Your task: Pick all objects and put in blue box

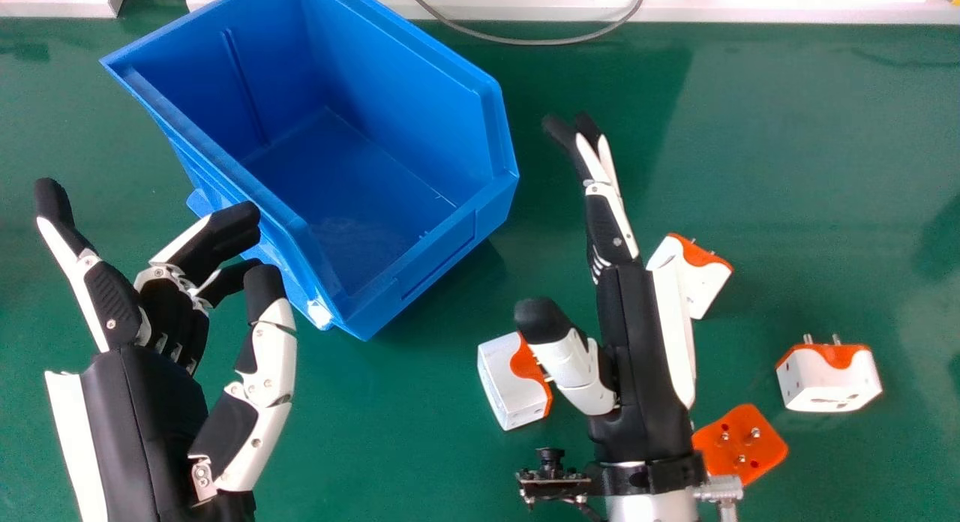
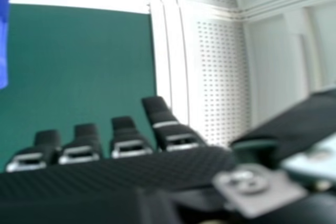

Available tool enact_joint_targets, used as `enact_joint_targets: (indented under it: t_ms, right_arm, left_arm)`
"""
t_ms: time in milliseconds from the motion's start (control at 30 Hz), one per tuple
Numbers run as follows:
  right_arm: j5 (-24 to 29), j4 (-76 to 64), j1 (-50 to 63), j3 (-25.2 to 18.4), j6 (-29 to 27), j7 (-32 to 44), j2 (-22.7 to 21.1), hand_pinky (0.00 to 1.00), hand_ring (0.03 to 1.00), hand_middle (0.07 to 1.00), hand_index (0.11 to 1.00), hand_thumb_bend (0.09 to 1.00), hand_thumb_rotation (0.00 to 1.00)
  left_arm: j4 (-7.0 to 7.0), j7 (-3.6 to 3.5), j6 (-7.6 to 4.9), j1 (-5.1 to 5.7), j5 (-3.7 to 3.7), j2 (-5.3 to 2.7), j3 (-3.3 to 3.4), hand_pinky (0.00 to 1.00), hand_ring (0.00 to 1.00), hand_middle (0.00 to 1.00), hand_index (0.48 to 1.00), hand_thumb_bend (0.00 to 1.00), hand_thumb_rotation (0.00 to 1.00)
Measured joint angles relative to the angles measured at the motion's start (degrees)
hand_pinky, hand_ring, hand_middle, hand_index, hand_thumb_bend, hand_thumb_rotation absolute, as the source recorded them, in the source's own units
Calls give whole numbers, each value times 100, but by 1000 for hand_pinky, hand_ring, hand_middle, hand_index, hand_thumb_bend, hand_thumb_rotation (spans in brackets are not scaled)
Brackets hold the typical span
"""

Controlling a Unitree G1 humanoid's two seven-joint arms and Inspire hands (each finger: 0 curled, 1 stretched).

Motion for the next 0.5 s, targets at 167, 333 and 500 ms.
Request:
enact_joint_targets:
  t_ms: [167, 333, 500]
  right_arm:
    - [1, -22, 33, 0, 2, 13, 0, 979, 979, 967, 905, 696, 1000]
    - [-3, -50, 62, -2, 33, 19, -1, 976, 977, 967, 914, 696, 1000]
    - [-73, -225, 89, -43, 119, 2, -2, 953, 965, 955, 914, 691, 1000]
  left_arm:
    - [-17, 2, 0, 8, 1, 1, -39, 661, 716, 709, 727, 284, 0]
    - [-39, 7, 0, 11, 2, 2, -43, 662, 715, 712, 730, 284, 0]
    - [-41, 38, 0, 16, 17, 3, -55, 660, 713, 709, 729, 285, 0]
